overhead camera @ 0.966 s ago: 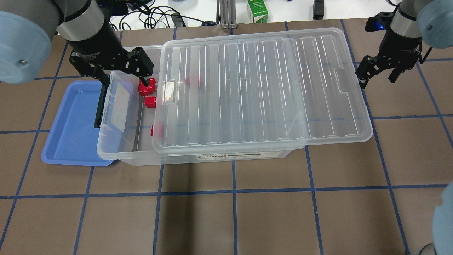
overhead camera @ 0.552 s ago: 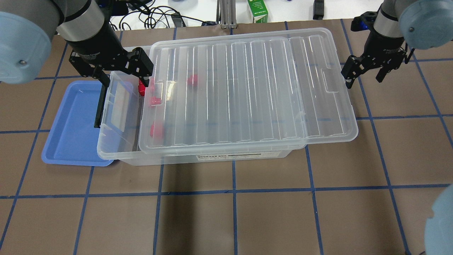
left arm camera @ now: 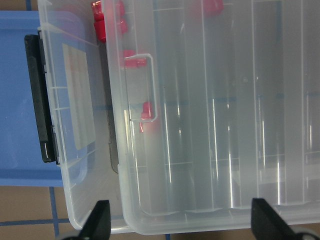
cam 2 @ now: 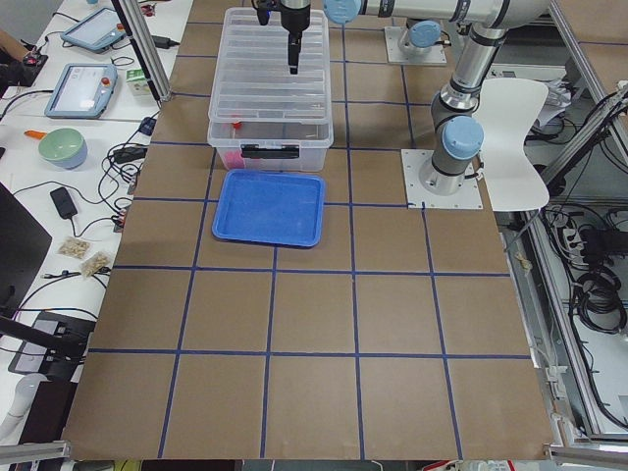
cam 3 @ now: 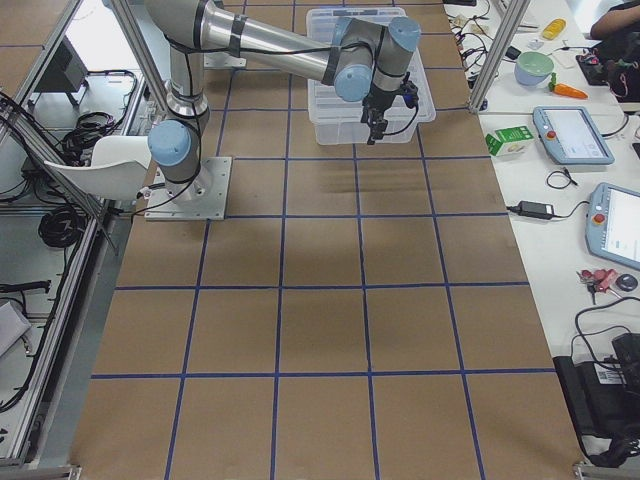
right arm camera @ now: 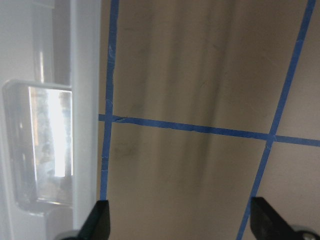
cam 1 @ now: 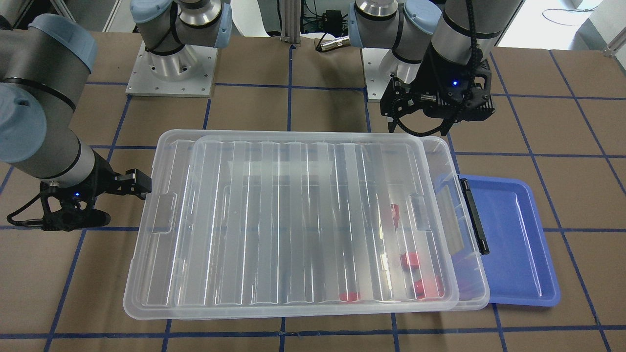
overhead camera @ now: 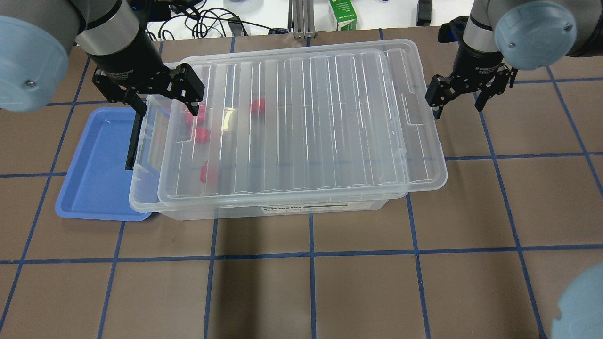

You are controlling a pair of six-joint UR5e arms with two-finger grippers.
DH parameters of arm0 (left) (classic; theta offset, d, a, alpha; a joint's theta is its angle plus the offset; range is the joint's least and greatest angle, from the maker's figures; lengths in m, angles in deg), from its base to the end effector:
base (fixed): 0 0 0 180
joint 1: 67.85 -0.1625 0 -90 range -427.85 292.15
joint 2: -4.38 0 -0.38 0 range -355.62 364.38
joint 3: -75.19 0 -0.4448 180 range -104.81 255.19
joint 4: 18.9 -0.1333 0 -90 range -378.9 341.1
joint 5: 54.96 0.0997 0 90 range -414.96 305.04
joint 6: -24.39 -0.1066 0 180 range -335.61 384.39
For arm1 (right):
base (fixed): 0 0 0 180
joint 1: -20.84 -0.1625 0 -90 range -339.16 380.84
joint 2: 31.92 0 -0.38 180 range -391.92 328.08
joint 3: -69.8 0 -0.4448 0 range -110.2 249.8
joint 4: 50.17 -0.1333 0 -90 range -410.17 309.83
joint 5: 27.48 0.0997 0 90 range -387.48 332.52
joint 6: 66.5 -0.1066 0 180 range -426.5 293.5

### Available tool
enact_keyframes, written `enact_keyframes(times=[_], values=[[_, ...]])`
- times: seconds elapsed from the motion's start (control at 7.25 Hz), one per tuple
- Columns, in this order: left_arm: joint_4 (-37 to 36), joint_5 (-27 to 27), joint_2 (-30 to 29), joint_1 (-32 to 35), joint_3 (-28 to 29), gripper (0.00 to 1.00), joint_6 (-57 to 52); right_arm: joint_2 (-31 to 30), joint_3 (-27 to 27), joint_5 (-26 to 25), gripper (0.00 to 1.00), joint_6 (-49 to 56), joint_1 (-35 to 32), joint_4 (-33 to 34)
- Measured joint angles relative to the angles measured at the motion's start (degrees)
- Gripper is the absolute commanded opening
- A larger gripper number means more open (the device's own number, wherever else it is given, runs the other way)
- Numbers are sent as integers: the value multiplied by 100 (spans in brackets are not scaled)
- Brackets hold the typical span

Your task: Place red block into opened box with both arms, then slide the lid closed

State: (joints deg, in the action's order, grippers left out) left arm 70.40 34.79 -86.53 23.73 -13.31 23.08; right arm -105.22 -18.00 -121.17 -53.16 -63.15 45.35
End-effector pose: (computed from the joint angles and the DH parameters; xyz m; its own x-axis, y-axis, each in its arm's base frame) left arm -0.1490 -0.5490 0.4427 -0.9987 0.0505 0.0038 0.0504 0.9985 -0.0226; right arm 0.0607 -0.6315 0.2945 -0.9905 -0.1347 0.0258 -0.1286 0.9776 0.1665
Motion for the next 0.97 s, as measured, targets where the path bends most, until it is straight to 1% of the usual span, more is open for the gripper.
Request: enact_keyframes(times=[0.97], values=[[0,8,-7,0,11,100,0,13,3,4,100,-330,-286,-2]])
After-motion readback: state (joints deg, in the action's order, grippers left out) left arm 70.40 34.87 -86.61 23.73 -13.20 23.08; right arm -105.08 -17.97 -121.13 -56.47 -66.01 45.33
